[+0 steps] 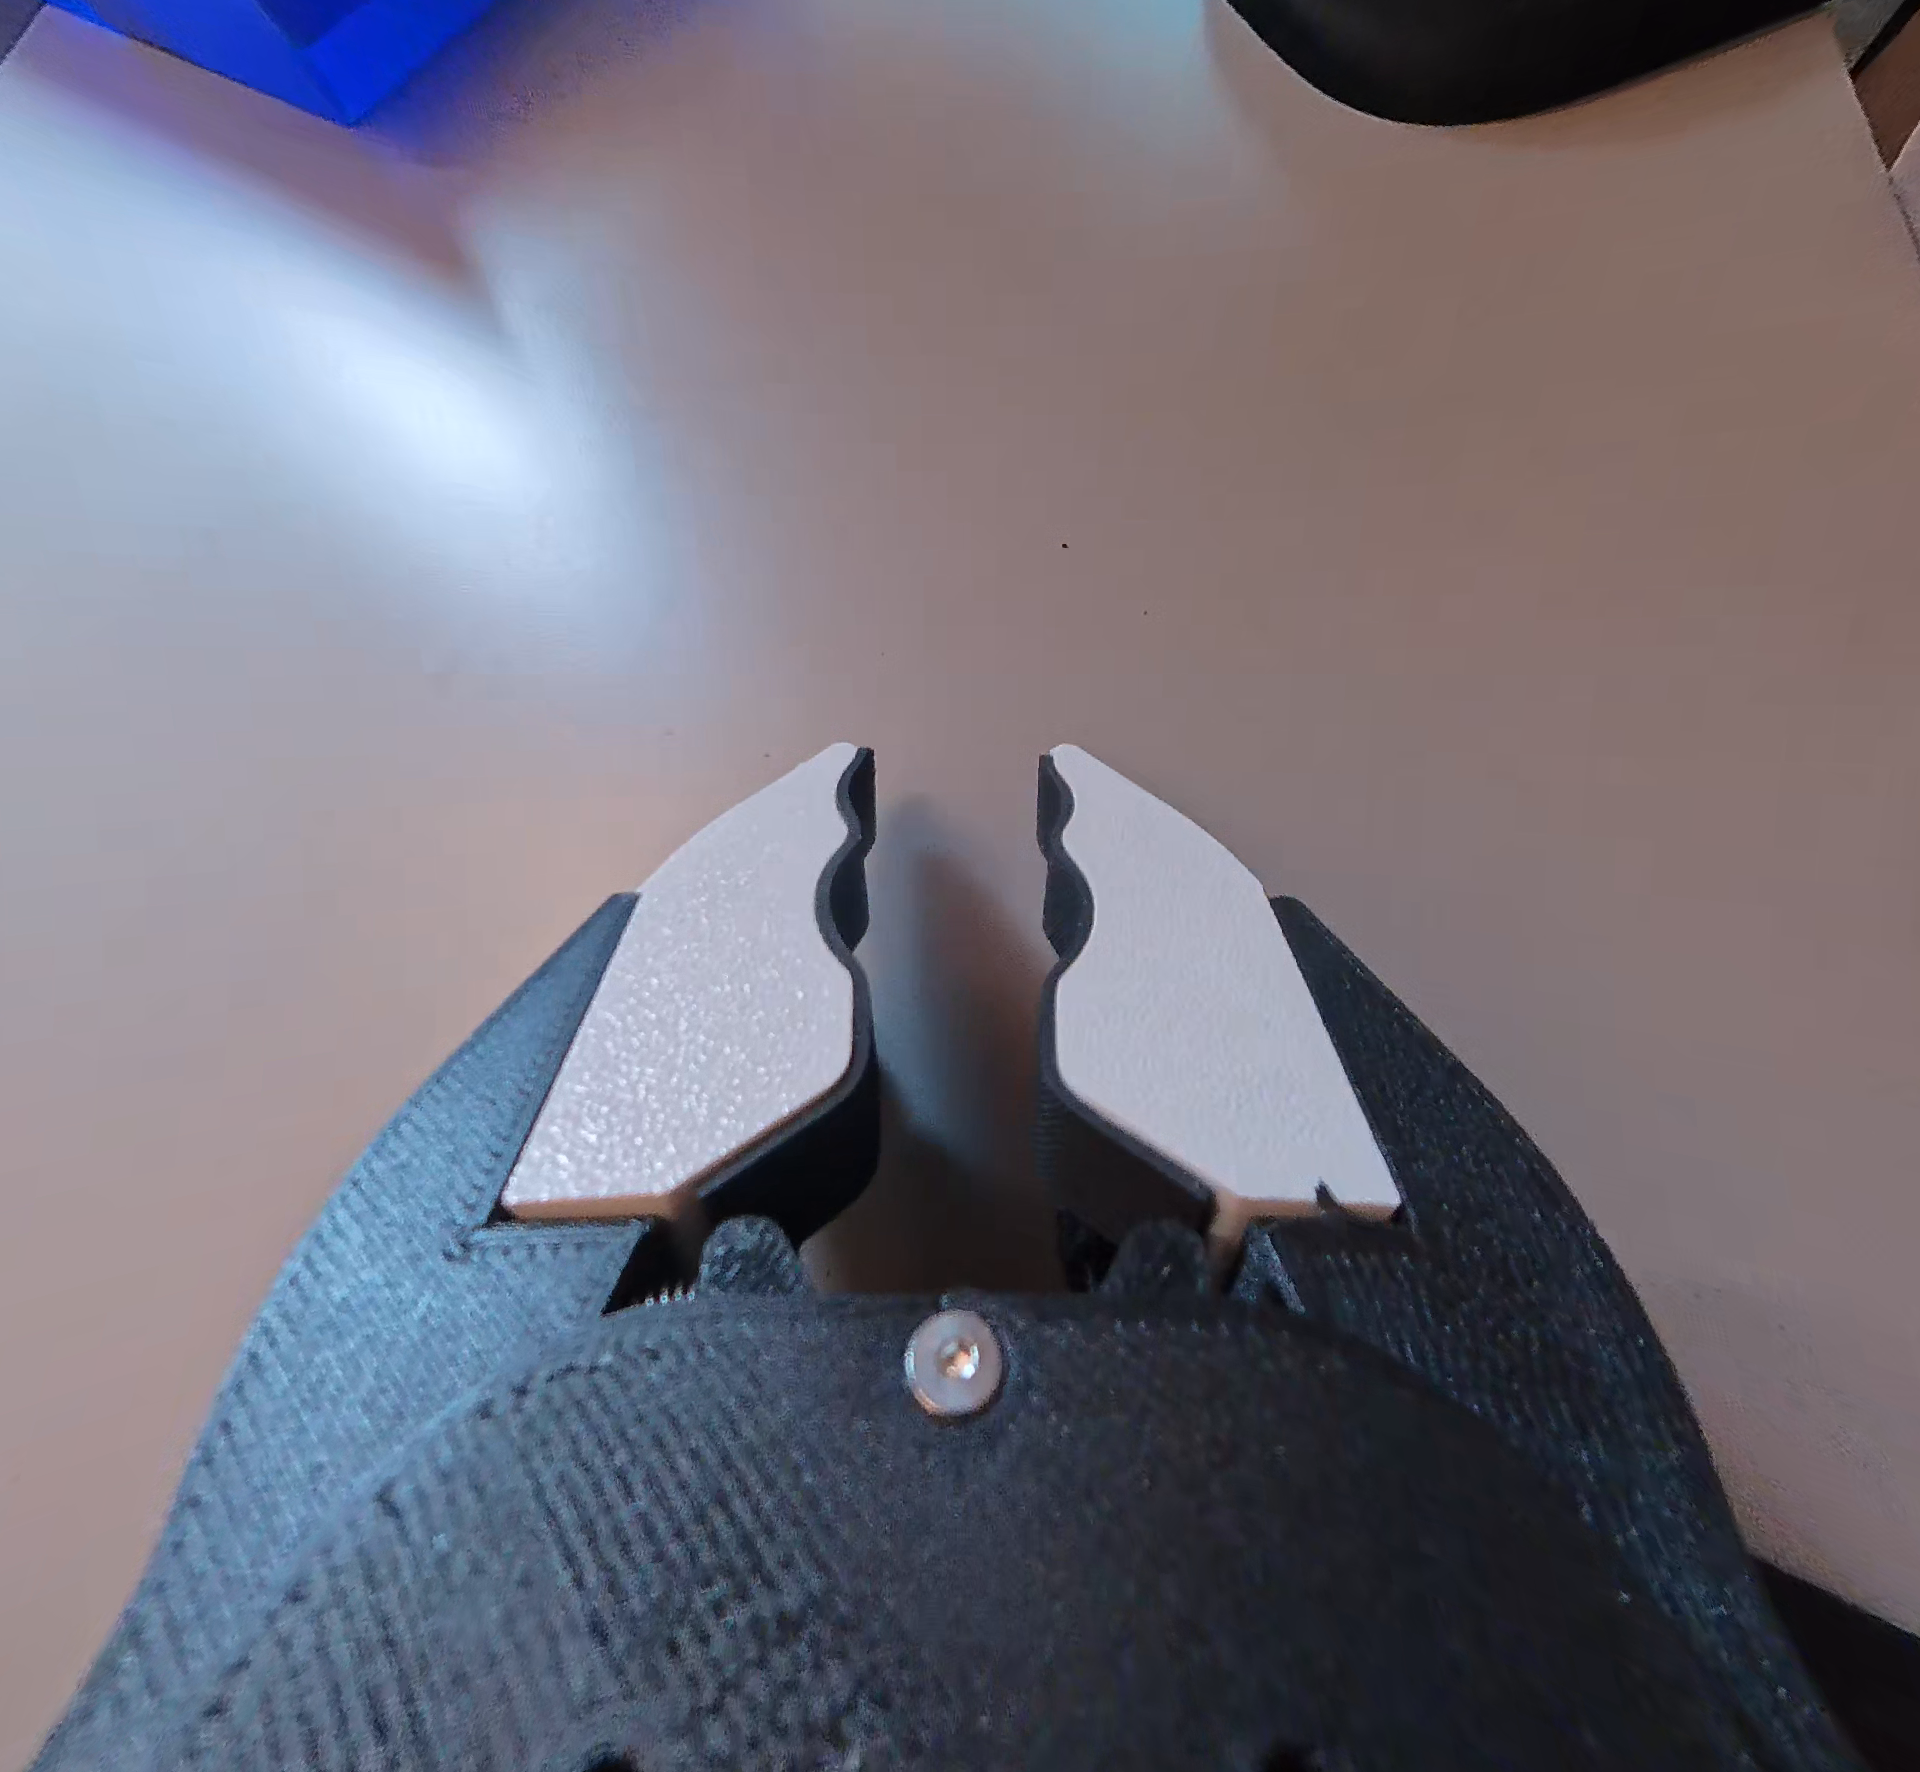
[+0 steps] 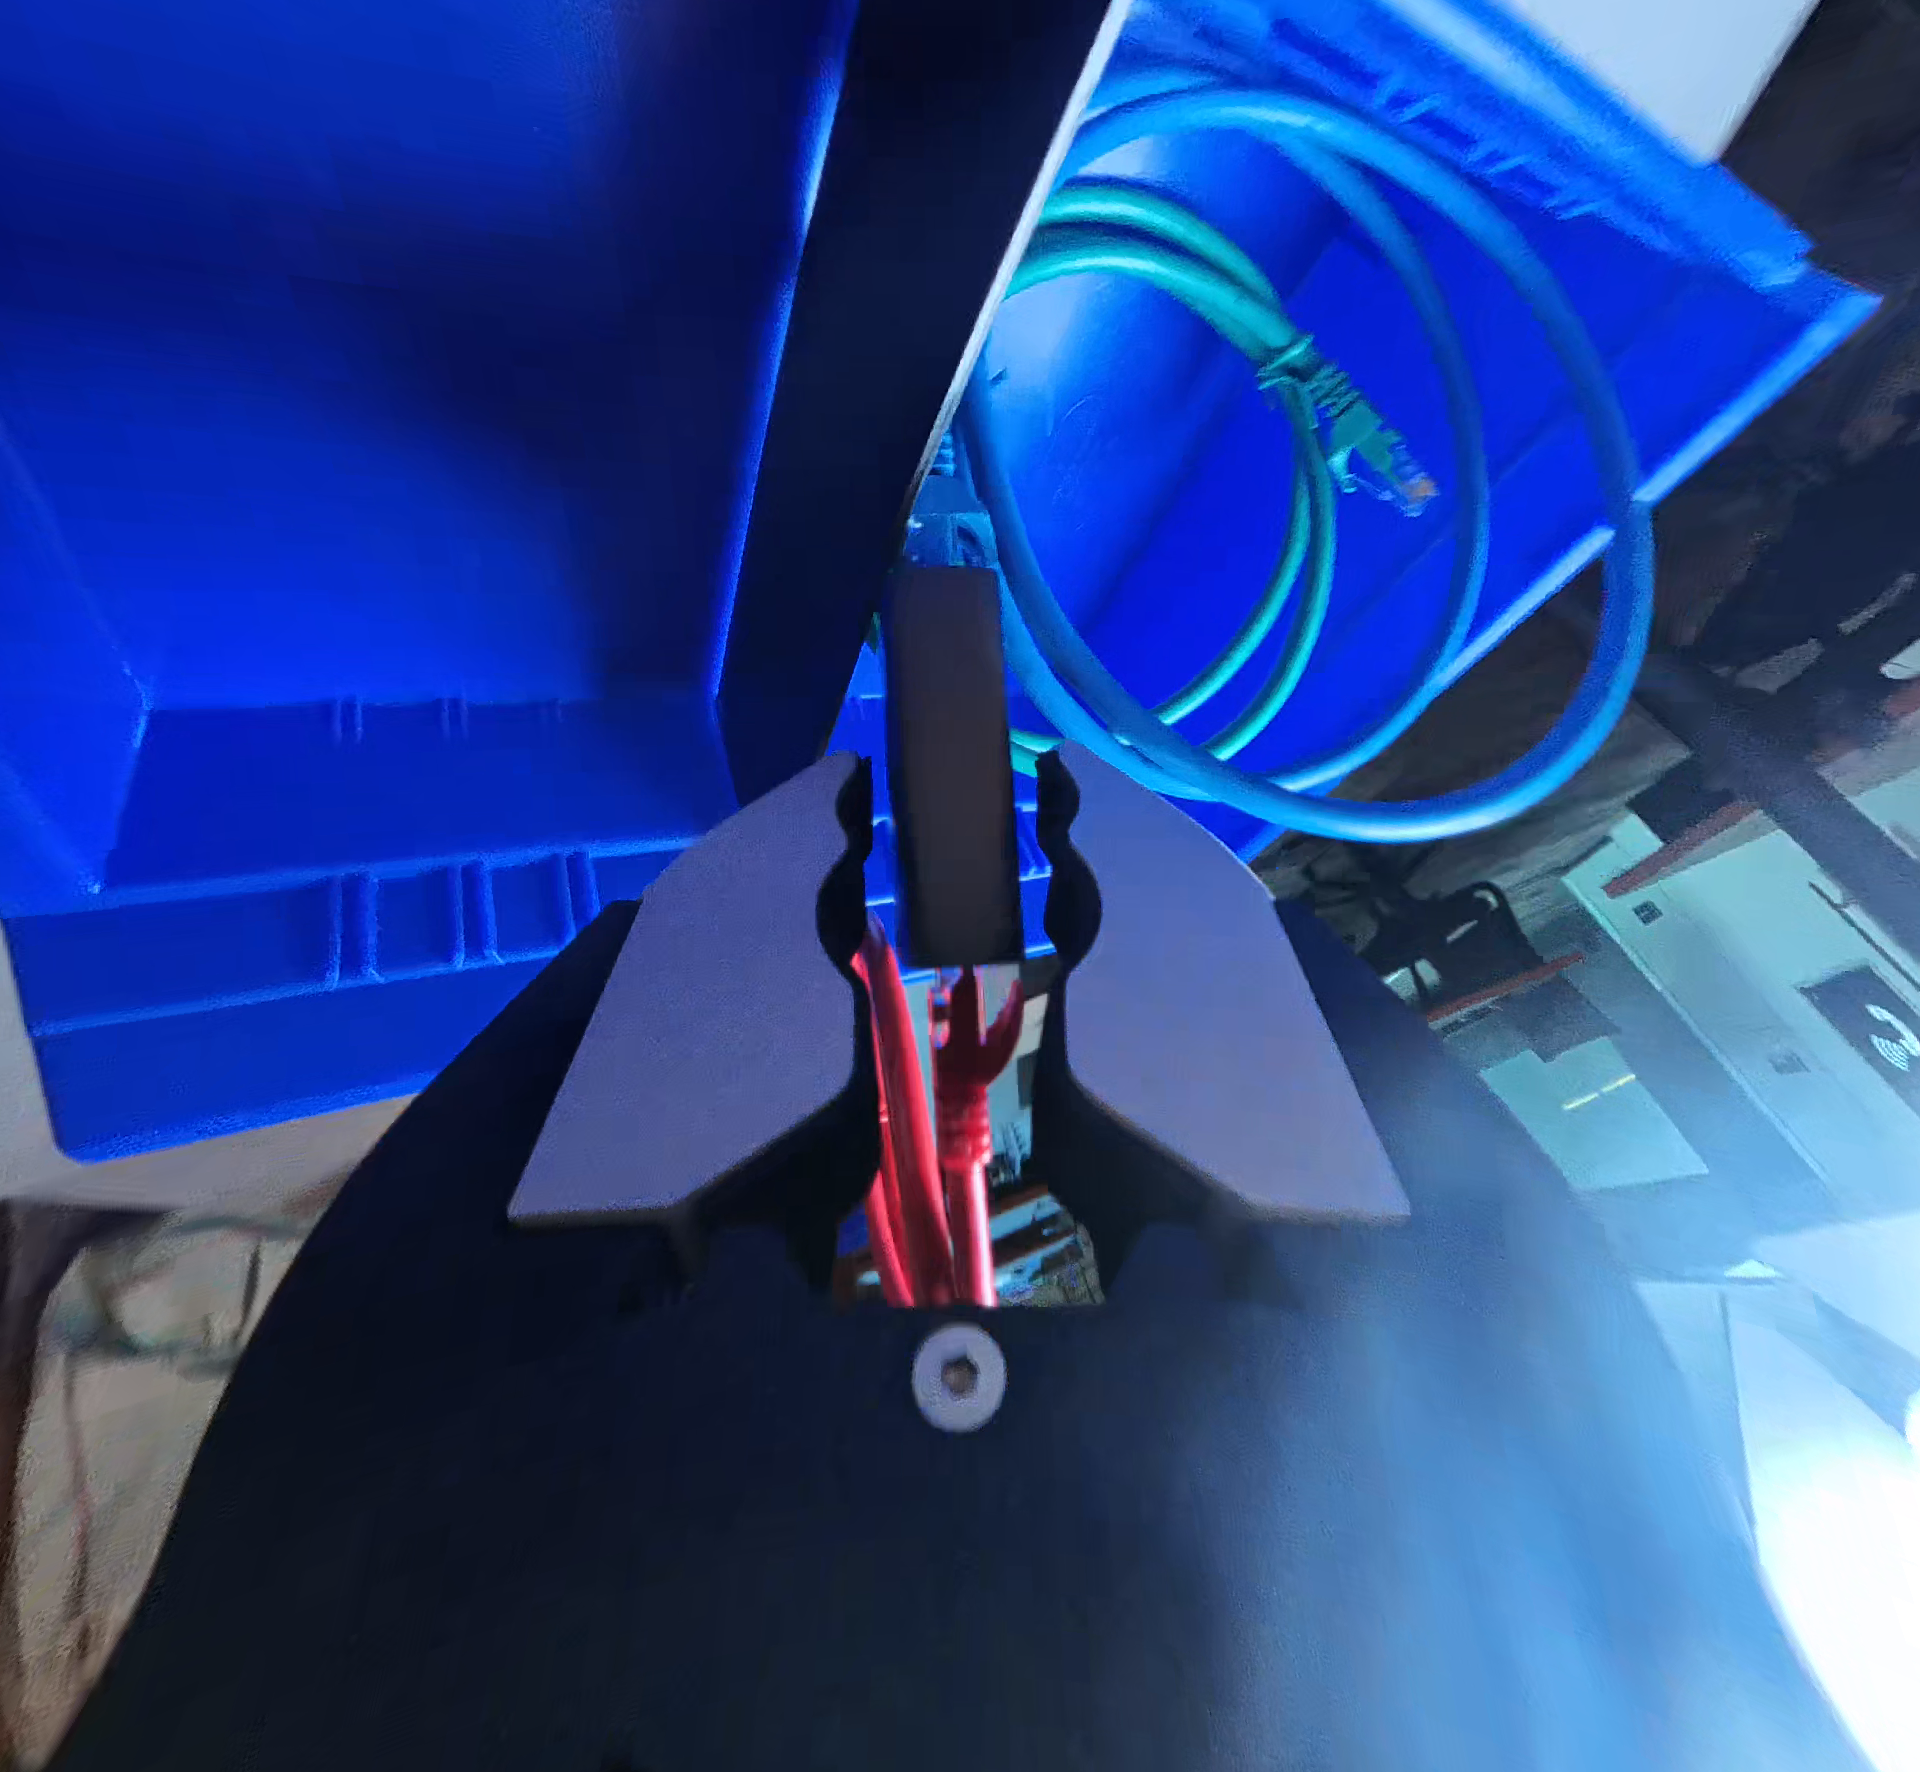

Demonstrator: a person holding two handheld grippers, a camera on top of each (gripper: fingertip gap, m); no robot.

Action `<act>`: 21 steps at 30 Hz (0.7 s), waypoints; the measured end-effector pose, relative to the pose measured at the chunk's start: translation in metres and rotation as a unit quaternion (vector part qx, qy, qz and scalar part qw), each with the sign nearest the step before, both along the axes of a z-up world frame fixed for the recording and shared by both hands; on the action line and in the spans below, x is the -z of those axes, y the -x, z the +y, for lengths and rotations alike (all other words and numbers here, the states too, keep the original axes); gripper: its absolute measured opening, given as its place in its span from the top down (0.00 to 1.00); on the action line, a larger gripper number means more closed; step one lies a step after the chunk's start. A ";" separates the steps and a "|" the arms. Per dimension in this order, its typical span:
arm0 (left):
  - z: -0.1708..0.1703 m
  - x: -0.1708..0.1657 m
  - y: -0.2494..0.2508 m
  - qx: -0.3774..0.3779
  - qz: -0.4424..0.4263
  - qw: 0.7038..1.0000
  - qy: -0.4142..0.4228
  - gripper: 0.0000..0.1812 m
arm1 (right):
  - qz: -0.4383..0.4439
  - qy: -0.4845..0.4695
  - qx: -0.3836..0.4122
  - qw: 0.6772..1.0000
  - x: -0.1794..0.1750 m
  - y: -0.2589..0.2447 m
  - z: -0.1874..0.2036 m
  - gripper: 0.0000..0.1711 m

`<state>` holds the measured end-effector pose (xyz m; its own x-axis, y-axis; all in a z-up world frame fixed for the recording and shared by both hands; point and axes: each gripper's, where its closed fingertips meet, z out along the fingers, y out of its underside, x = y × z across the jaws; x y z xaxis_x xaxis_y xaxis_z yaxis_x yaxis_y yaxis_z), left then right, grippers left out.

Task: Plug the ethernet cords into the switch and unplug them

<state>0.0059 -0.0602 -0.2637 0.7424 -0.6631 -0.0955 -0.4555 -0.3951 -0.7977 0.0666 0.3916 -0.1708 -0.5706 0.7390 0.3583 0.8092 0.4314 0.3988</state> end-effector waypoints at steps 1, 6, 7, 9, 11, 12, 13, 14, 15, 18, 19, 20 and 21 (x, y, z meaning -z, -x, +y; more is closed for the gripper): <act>0.000 0.000 0.000 0.001 0.002 1.000 0.000 0.83 | 0.028 -0.012 -0.004 1.000 -0.007 0.005 -0.004 0.82; -0.001 0.002 -0.001 0.004 0.013 1.000 -0.004 0.83 | 0.193 -0.034 -0.038 0.980 -0.032 0.026 -0.055 0.83; -0.001 0.002 -0.001 0.004 0.015 1.000 -0.005 0.83 | 0.224 -0.026 -0.036 0.974 -0.033 0.026 -0.070 0.83; -0.001 0.001 -0.001 0.004 0.019 1.000 -0.008 0.83 | 0.273 0.008 -0.025 0.962 -0.028 0.022 -0.102 0.83; 0.000 0.000 -0.001 0.002 0.022 1.000 -0.012 0.83 | 0.306 0.035 -0.018 0.951 -0.020 0.014 -0.128 0.83; 0.001 -0.001 -0.001 0.000 0.023 1.000 -0.017 0.83 | 0.321 0.043 -0.013 0.946 -0.015 0.009 -0.138 0.83; 0.001 -0.004 0.000 -0.004 0.022 0.999 -0.023 0.83 | 0.333 0.050 -0.005 0.942 -0.010 0.004 -0.147 0.83; 0.002 -0.007 0.000 -0.008 0.020 0.999 -0.030 0.83 | 0.343 0.058 0.005 0.938 -0.004 -0.001 -0.154 0.83; 0.004 -0.010 0.000 -0.012 0.019 0.999 -0.039 0.83 | 0.353 0.064 0.014 0.933 0.002 -0.006 -0.160 0.83; 0.008 -0.021 0.007 -0.034 0.029 0.996 -0.071 0.83 | 0.384 0.075 0.048 0.919 0.018 -0.019 -0.169 0.80; 0.009 -0.025 0.011 -0.043 0.033 0.995 -0.080 0.83 | 0.393 0.075 0.058 0.915 0.023 -0.023 -0.170 0.79; 0.011 -0.028 0.014 -0.052 0.034 0.994 -0.088 0.83 | 0.401 0.072 0.066 0.911 0.028 -0.026 -0.170 0.78; 0.012 -0.031 0.018 -0.061 0.035 0.993 -0.094 0.83 | 0.409 0.066 0.073 0.907 0.032 -0.029 -0.168 0.77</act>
